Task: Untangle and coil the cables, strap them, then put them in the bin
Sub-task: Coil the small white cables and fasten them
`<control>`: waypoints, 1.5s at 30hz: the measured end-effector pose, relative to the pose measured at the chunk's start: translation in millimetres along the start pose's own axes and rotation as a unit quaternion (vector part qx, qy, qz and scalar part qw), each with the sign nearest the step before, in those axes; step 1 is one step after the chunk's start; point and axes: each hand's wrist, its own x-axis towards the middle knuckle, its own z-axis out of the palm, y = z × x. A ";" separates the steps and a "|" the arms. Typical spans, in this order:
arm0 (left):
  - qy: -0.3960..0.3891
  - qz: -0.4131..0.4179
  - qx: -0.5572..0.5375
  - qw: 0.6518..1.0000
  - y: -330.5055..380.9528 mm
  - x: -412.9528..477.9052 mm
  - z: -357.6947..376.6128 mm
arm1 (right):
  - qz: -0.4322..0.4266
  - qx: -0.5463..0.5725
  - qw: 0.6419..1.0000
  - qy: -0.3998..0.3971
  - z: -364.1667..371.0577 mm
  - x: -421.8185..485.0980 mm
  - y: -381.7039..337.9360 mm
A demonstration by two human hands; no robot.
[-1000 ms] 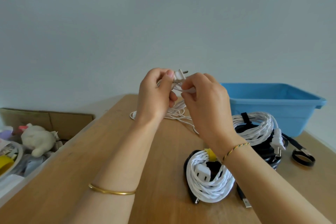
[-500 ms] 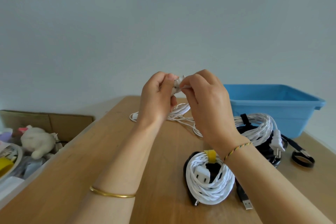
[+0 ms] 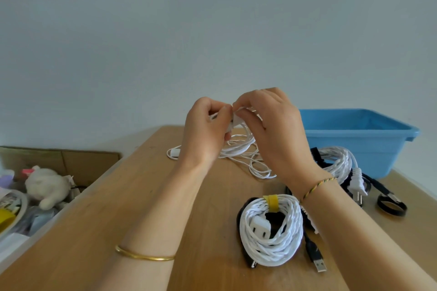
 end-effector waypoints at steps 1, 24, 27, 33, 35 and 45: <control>-0.005 0.003 -0.003 1.000 0.4 -1.0 0.3 | 0.015 0.008 1.000 -0.001 -0.2 0.2 -0.7; -0.189 0.052 0.008 0.980 -3.3 -3.0 -13.8 | 0.111 0.038 0.989 -0.093 -13.3 7.5 0.8; -0.196 0.080 0.060 0.976 -3.5 -2.3 -14.0 | 0.107 0.044 0.985 -0.125 -18.8 9.1 2.5; -0.189 0.111 0.110 0.969 -8.6 -3.6 -9.4 | 0.148 0.113 0.970 -0.155 -19.4 6.0 10.2; -0.183 0.112 0.109 0.971 -11.7 -4.0 -8.3 | 0.167 0.134 0.964 -0.158 -18.3 4.8 11.0; -0.176 0.109 0.105 0.973 -15.1 -6.4 -5.8 | 0.228 0.233 0.932 -0.158 -20.0 3.7 16.0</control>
